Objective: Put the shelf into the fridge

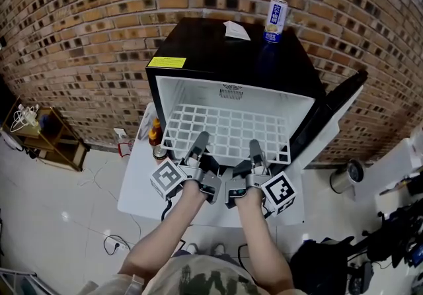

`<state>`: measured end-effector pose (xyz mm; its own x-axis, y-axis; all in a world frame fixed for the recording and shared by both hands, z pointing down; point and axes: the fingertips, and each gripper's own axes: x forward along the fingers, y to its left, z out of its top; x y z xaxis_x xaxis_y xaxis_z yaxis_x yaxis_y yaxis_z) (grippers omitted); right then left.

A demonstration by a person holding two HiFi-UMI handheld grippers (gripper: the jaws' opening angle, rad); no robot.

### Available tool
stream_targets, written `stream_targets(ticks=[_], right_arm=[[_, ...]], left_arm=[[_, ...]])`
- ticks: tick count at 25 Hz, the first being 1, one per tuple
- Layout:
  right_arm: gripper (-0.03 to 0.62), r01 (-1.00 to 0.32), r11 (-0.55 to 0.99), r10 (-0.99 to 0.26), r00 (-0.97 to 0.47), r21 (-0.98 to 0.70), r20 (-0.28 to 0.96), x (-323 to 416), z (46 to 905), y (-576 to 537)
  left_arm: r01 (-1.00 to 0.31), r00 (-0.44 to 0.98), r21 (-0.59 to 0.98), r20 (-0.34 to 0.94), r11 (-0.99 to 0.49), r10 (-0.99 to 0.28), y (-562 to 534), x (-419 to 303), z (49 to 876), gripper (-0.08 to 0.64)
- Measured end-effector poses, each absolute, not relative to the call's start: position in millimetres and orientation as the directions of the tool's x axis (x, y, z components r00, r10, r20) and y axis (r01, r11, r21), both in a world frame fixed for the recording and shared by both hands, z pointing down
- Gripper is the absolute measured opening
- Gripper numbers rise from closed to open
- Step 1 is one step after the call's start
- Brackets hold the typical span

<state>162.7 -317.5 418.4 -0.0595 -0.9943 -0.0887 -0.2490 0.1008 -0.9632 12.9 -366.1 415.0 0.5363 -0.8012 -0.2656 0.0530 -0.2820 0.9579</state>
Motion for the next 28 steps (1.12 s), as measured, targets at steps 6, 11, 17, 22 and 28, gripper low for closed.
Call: stream_targets(ticks=[6,11,17,22,28], right_arm=[[0.054,-0.285,0.099,-0.995,-0.047,-0.953,-0.089,167,418,-335],[0.057,-0.295,0.092,-0.996,-0.036,-0.951,-0.085,171,418,-348],[0.058,-0.290,0.106,-0.994,-0.031,-0.951,-0.101,174,416,-364],[0.058,-0.286,0.104,-0.995,-0.030,-0.953,-0.100,178,416,-381],[0.060,-0.294,0.100,-0.995,-0.035,-0.951,-0.094,182,415,-395]], left_arm=[[0.012,0.550,0.943,-0.283,-0.332,-0.786,-384,17,412,0.051],[-0.016,0.539,0.933,-0.296,-0.361,-0.789,-399,17,413,0.066],[-0.003,0.539,0.928,-0.312,-0.372,-0.783,-415,23,410,0.075],[-0.021,0.541,0.926,-0.306,-0.377,-0.784,-431,26,411,0.080],[-0.033,0.544,0.919,-0.313,-0.392,-0.779,-446,29,410,0.087]])
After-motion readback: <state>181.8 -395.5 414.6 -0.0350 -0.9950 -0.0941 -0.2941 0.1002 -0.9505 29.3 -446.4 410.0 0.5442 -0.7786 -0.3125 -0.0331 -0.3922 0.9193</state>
